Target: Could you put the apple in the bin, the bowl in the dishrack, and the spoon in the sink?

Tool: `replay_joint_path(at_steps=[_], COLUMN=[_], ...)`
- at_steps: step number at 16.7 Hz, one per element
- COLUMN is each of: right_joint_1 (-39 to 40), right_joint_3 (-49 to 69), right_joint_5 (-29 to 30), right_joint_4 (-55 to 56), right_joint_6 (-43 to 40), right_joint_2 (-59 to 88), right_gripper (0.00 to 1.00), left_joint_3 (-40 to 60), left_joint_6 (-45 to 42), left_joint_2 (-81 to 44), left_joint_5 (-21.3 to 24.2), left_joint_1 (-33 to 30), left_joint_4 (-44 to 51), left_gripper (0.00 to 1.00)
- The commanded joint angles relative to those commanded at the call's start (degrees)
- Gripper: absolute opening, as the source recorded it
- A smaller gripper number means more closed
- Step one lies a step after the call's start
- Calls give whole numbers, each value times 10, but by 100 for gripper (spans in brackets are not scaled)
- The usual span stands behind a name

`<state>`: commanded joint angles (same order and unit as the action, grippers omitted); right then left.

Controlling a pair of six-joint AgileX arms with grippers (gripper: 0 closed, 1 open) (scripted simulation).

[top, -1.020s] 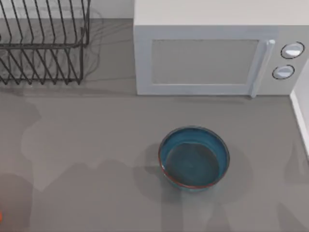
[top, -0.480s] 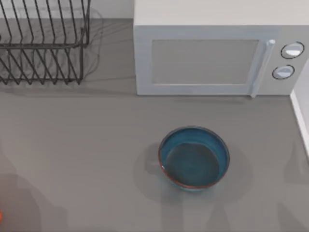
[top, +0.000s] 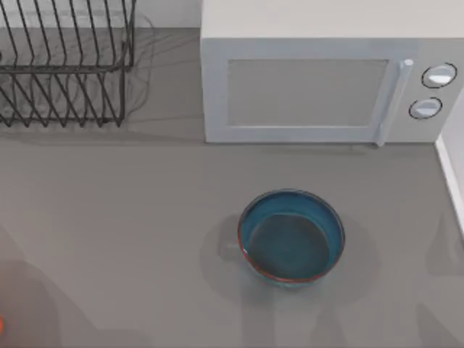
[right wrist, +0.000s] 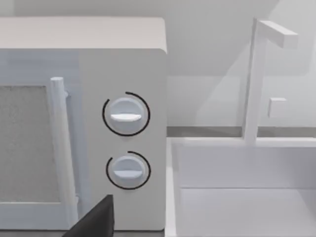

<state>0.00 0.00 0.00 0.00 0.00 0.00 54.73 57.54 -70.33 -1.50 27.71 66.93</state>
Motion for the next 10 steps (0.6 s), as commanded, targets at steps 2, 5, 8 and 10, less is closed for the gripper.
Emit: replay_joint_path(at_steps=[2,5,8,10], right_joint_1=[0,0,0,0], right_joint_3=[0,0,0,0], right_joint_5=[0,0,0,0], right_joint_4=[0,0,0,0], right_joint_6=[0,0,0,0], right_joint_2=[0,0,0,0], right_gripper=[100,100,100,100], left_joint_3=[-40,-83,-87,-87], left_joint_6=[-2,-4,-4,-4], left_joint_2=[-8,-18,-18,-18], left_joint_5=[-1,-1,-1,-1], left_joint_1=[3,7,7,7], left_joint_4=[-51,-100,-104,-104], left_gripper=[0,0,0,8])
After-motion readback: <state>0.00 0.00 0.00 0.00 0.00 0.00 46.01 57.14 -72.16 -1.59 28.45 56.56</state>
